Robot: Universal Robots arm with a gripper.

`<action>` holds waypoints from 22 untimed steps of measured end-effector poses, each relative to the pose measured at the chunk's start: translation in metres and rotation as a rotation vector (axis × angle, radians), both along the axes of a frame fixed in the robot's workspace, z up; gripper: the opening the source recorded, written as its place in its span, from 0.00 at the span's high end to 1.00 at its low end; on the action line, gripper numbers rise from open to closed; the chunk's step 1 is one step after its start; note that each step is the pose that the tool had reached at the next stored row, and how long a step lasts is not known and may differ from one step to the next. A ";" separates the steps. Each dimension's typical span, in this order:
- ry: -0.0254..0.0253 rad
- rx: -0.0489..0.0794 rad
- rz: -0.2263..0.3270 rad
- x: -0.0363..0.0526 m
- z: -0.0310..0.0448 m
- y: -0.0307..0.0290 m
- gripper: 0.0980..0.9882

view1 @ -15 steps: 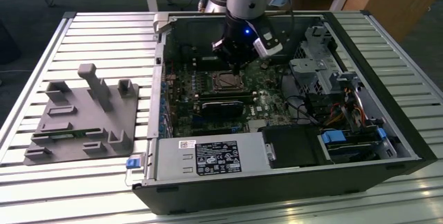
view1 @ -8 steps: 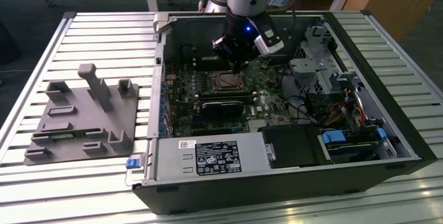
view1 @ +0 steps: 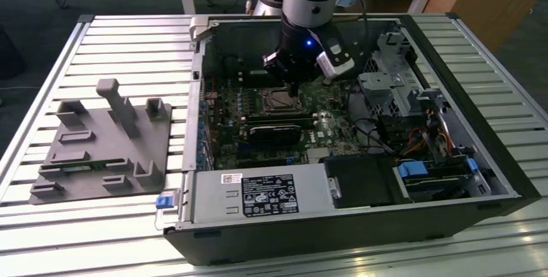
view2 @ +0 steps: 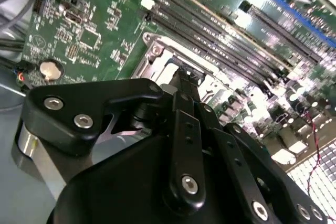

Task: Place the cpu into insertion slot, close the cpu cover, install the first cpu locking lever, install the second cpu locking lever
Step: 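Install the second cpu locking lever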

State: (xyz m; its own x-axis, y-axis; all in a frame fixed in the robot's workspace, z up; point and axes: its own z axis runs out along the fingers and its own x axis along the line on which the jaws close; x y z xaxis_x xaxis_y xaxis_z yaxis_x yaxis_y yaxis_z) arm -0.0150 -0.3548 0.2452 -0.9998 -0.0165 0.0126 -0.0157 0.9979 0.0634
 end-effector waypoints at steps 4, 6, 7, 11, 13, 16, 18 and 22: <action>0.0086 0.038 0.000 0.0000 -0.0004 -0.0051 0.99; 0.0089 0.038 0.000 0.0000 -0.0010 -0.0074 0.99; 0.0088 0.038 0.000 0.0000 -0.0019 -0.0079 0.99; 0.0117 0.044 0.000 0.0001 -0.0060 -0.0082 0.99; 0.0141 0.047 0.000 0.0000 -0.0074 -0.0108 0.99; 0.0151 0.048 0.000 0.0000 -0.0086 -0.0174 0.99; 0.0155 0.048 0.000 0.0000 -0.0091 -0.0192 0.99; 0.0156 0.048 0.000 0.0000 -0.0093 -0.0193 0.99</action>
State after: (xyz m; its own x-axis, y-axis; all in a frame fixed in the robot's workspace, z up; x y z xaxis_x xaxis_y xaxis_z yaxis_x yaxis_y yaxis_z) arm -0.0150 -0.3741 0.2359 -0.9995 -0.0175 0.0274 -0.0143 0.9937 0.1115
